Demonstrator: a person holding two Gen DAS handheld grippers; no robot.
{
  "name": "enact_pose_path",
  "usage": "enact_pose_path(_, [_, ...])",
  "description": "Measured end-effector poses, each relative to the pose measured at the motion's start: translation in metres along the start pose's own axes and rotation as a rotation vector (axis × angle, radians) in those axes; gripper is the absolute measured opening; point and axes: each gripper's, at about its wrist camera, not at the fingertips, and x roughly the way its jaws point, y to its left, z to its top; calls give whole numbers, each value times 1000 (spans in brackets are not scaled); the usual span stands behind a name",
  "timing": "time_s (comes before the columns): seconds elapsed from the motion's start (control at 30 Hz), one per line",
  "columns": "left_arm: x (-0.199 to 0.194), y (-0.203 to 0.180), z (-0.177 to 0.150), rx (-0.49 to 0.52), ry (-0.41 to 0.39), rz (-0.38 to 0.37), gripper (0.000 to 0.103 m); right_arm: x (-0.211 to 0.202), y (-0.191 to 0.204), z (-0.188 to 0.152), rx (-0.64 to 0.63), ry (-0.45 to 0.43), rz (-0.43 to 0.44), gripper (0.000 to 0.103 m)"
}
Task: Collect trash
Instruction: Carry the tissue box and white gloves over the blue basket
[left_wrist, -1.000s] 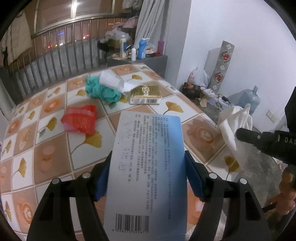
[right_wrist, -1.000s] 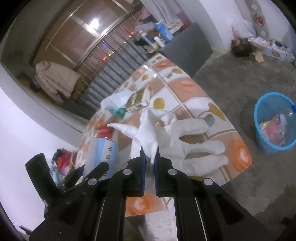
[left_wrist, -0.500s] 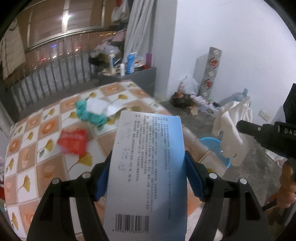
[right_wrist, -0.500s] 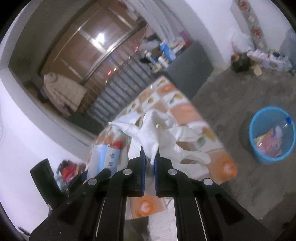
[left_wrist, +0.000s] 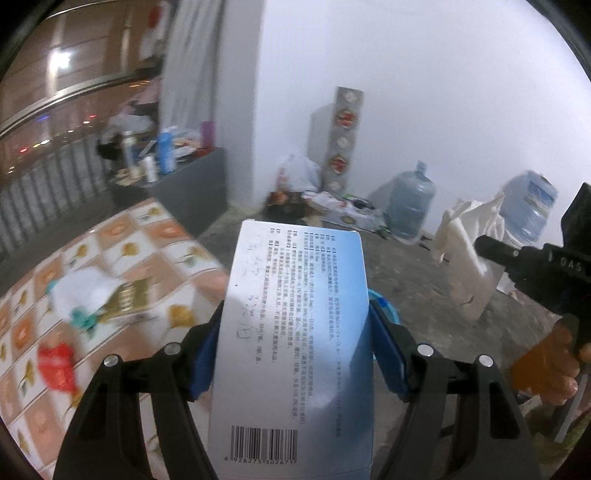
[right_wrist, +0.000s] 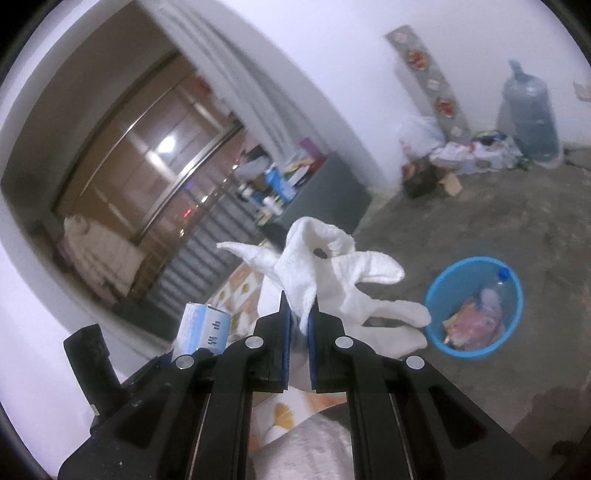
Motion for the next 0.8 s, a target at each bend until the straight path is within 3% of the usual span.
enact_pose_path(0.23, [65, -47, 22, 52, 109, -94, 71, 9, -55, 8, 105, 0, -50, 6])
enact_pose_path(0.5, [174, -102, 25, 123, 315, -164, 71, 35, -138, 18, 275, 50, -101, 7])
enact_pose_path(0.7, [246, -134, 15, 218, 400, -186, 71, 77, -188, 27, 395, 116, -115, 9])
enact_pose_path(0.8, [275, -136, 12, 215, 435, -177, 72, 100, -209, 30, 435, 152, -119, 11])
